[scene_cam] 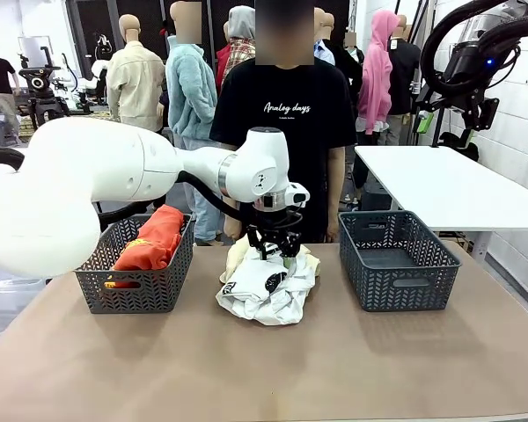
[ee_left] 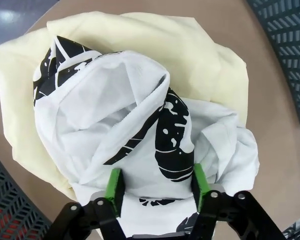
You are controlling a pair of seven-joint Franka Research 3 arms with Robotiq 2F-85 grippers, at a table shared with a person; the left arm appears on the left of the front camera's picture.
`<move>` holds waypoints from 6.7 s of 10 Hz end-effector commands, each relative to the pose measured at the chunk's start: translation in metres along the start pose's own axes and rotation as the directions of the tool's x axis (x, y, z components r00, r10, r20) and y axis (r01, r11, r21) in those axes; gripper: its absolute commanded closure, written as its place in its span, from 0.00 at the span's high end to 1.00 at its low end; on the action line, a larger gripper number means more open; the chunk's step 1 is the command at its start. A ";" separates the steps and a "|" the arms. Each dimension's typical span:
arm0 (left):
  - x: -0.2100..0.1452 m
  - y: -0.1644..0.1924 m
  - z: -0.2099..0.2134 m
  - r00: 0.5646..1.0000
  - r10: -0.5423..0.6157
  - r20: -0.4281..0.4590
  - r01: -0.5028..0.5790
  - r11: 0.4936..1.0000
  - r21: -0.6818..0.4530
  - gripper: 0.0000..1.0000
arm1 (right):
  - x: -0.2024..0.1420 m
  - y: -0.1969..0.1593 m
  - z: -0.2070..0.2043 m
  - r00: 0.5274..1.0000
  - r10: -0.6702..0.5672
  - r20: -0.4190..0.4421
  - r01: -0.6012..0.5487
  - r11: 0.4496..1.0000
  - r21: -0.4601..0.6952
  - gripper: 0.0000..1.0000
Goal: Sort the tops and bottoms.
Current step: Lift clothes from the center of the table with your left hand, then sort the clothes according to human instructions.
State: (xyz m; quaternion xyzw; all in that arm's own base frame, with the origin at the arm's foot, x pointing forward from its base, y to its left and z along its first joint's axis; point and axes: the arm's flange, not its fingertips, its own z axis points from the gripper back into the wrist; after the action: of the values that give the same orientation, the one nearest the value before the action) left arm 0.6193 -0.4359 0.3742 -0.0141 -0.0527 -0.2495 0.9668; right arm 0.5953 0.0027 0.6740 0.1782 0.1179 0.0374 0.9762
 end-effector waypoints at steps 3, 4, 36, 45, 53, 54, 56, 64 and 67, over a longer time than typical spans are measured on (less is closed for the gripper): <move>0.009 -0.004 0.012 1.000 -0.010 -0.005 0.010 0.999 0.038 0.00 | 0.002 0.002 0.004 1.000 -0.013 0.010 0.013 1.000 -0.001 1.00; 0.009 -0.004 0.013 1.000 -0.004 -0.007 0.004 0.999 0.041 0.00 | 0.002 0.002 0.004 1.000 -0.013 0.010 0.013 1.000 -0.001 1.00; -0.030 -0.019 0.316 0.975 -0.083 0.204 0.086 0.996 -0.005 0.00 | 0.002 0.002 0.004 1.000 -0.013 0.010 0.013 1.000 -0.001 1.00; -0.030 -0.019 0.316 0.975 -0.083 0.204 0.086 0.996 -0.005 0.00 | 0.002 0.002 0.004 1.000 -0.013 0.010 0.013 1.000 -0.001 1.00; -0.030 -0.019 0.316 0.975 -0.083 0.204 0.086 0.996 -0.005 0.00 | 0.002 0.002 0.004 1.000 -0.013 0.010 0.013 1.000 -0.001 1.00; -0.030 -0.019 0.316 0.975 -0.083 0.204 0.086 0.996 -0.005 0.00 | 0.002 0.002 0.004 1.000 -0.013 0.010 0.013 1.000 -0.001 1.00; -0.030 -0.019 0.316 0.975 -0.083 0.204 0.086 0.996 -0.005 0.00 | 0.002 0.002 0.004 1.000 -0.013 0.010 0.013 1.000 -0.001 1.00; -0.030 -0.019 0.316 0.975 -0.083 0.204 0.086 0.996 -0.005 0.00 | 0.002 0.002 0.004 1.000 -0.013 0.010 0.013 1.000 -0.001 1.00; -0.030 -0.019 0.316 0.975 -0.083 0.204 0.086 0.996 -0.005 0.00 | 0.002 0.002 0.004 1.000 -0.013 0.010 0.013 1.000 -0.001 1.00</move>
State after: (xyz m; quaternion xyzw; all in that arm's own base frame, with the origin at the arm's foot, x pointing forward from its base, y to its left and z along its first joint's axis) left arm 0.5578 -0.4216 0.6787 -0.0420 -0.1495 -0.2931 0.9434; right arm 0.5952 0.0026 0.6746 0.1781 0.1171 0.0373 0.9763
